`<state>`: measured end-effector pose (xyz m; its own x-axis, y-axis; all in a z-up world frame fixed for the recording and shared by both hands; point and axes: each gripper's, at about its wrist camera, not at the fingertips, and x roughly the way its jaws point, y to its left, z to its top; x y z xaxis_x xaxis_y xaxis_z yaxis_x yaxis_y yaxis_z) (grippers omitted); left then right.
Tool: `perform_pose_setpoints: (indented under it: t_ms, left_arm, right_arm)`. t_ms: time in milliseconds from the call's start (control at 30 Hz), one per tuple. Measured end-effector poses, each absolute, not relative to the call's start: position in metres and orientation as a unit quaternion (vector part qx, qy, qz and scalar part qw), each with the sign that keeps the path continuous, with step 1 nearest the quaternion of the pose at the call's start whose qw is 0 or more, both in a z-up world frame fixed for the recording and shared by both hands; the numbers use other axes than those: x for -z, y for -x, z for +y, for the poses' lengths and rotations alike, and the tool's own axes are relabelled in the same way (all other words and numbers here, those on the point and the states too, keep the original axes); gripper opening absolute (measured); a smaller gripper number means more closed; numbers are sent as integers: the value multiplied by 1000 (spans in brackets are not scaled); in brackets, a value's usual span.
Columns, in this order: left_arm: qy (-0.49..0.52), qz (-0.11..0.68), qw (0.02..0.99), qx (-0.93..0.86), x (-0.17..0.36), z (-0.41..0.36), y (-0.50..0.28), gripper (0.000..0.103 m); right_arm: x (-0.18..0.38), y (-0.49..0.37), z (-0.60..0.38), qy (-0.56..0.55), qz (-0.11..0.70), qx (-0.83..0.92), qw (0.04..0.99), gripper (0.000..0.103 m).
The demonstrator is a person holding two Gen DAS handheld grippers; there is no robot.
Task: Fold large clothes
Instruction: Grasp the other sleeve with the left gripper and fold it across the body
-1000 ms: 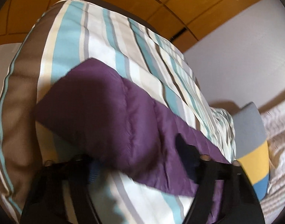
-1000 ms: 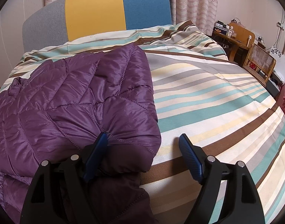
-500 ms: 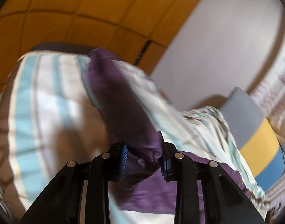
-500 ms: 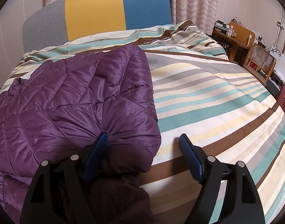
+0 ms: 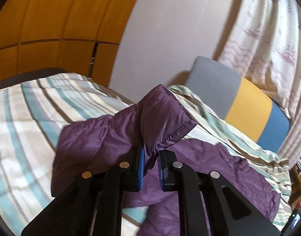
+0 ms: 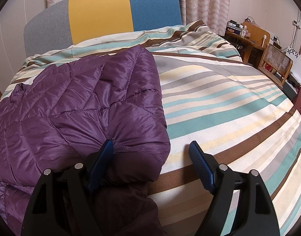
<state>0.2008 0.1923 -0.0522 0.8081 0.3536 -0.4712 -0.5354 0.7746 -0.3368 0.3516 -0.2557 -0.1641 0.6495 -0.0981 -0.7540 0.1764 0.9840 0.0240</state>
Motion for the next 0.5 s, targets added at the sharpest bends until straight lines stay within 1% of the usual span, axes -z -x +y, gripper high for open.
perform_pose_setpoints:
  t_ms: [67,500]
  left_arm:
    - [222,196,928,-225,51,175,-207,8]
    - [182,209,953,-123,47,70,-256,8]
  right_arm:
    - [164,-352,-256,-49,412,75,907,79]
    - [164,-353,-256,-52,412,74,907,79]
